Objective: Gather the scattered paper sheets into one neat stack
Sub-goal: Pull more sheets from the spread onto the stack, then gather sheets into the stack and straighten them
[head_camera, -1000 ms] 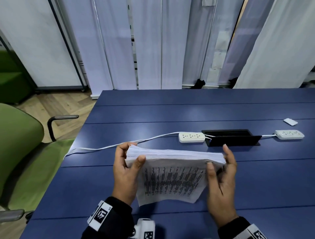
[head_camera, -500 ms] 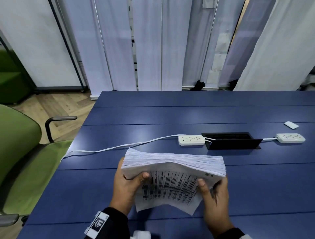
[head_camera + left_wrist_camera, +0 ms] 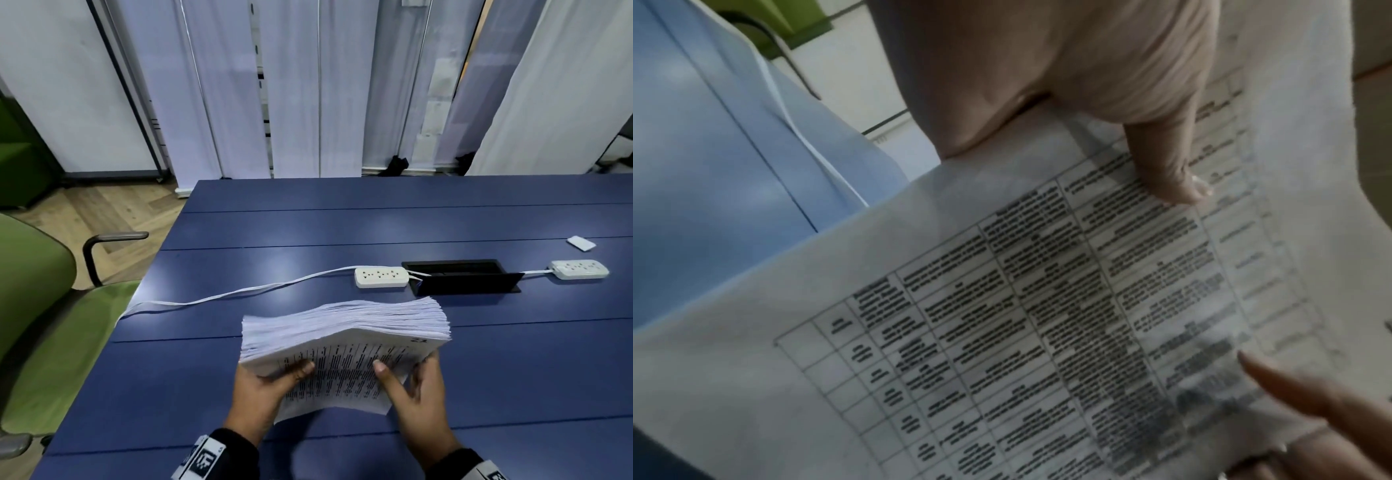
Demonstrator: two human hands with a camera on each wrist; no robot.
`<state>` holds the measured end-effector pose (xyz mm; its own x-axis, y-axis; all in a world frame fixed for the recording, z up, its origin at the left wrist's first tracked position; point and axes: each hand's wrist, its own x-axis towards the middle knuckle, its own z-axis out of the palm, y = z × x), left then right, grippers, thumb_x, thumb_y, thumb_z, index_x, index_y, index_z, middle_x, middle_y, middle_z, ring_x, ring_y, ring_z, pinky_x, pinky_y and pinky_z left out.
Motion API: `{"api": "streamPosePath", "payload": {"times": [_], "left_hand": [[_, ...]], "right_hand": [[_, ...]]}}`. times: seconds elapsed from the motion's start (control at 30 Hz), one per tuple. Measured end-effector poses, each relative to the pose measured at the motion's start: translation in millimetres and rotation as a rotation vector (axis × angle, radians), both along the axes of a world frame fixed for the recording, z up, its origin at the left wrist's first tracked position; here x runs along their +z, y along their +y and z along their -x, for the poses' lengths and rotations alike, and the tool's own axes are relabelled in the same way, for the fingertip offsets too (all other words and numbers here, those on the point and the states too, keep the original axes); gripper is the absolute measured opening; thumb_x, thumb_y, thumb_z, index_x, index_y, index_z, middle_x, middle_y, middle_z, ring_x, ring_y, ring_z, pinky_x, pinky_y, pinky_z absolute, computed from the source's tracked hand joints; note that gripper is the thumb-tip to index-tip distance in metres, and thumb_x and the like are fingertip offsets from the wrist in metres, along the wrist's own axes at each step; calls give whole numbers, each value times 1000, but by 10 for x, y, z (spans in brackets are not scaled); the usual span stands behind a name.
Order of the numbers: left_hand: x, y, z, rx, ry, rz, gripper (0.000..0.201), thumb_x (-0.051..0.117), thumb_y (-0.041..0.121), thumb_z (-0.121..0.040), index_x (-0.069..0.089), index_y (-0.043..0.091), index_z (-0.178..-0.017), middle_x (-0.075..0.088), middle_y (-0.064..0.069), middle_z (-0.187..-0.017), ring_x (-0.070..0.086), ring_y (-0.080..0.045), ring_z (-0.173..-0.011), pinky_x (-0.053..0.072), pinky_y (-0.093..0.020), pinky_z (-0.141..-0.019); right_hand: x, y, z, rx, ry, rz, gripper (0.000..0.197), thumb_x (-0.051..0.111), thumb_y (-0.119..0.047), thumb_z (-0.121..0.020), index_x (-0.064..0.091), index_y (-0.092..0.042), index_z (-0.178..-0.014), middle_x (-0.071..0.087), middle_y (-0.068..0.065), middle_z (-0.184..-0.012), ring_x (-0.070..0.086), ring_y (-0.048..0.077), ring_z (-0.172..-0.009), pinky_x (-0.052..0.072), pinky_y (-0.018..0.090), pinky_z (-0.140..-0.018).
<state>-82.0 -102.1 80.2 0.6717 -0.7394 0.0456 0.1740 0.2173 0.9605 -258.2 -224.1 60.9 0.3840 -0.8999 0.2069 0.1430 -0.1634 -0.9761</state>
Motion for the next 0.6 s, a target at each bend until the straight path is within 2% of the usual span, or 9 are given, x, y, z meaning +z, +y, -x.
{"api": "streamPosePath", "payload": {"times": [0.07,0.17,0.27,0.33,0.37,0.43,0.53,0.57,0.6], "left_hand": [[47,-2,21,-27,6,-6,50,94,43,-38,81,18,-79,77,-2,-86,73,-8,-81,55,-16,-68],[32,-7,34,8,-2,-5,62,95,46,-25,80,20,-80,77,0,-85,72,-8,-79,55,-17,-69],[-93,-12,-16,78,3,-49,62,93,33,-31,75,6,-84,76,-5,-85,71,-14,-80,56,-26,-72],[-175,-16,-32,136,-28,-81,60,87,28,-44,69,-1,-93,73,-12,-91,69,-21,-87,56,-33,-80],[-203,-20,-31,162,-29,-82,55,85,26,-49,68,-1,-93,71,-13,-93,68,-21,-89,56,-30,-83],[-217,-47,-13,216,-22,-70,37,81,15,-61,68,5,-95,72,-9,-96,67,-17,-93,54,-23,-84],[-98,-123,55,232,-84,-91,30,70,-11,-78,69,11,-98,76,3,-96,69,-9,-94,53,-16,-81],[-65,-141,62,227,-66,-91,31,65,-15,-81,68,10,-99,76,5,-93,69,-9,-93,53,-15,-79],[-20,-156,59,220,-32,-87,31,62,-15,-82,65,9,-100,77,4,-91,69,-12,-92,55,-16,-78]], "right_hand": [[-48,-16,-5,13,51,5,66,75,-4,-75,43,-13,-132,64,-9,-119,57,11,-117,44,26,-102],[-120,-11,-21,1,121,17,63,76,-22,-67,48,-9,-123,65,0,-116,59,15,-114,44,31,-101],[-158,7,-31,-2,125,32,67,72,-31,-63,52,-5,-122,64,7,-118,58,17,-115,42,36,-103],[-150,45,-47,-19,97,16,66,73,-37,-67,56,-8,-124,64,4,-121,57,11,-118,43,29,-104],[-151,61,-57,-32,75,-7,63,72,-38,-71,57,-11,-125,64,-2,-123,56,6,-119,42,23,-103],[-161,87,-99,-68,61,-8,47,63,-24,-81,57,-12,-126,64,-13,-121,55,-3,-117,41,13,-99],[-101,52,-172,-152,99,-6,38,50,-3,-88,52,-4,-127,63,2,-119,55,-13,-108,42,8,-96],[-17,32,-189,-159,107,7,37,47,7,-90,52,-11,-122,63,4,-113,56,-15,-101,42,4,-89],[89,7,-208,-183,121,44,46,43,14,-90,51,-24,-113,62,1,-105,58,-15,-94,43,1,-81]]}}
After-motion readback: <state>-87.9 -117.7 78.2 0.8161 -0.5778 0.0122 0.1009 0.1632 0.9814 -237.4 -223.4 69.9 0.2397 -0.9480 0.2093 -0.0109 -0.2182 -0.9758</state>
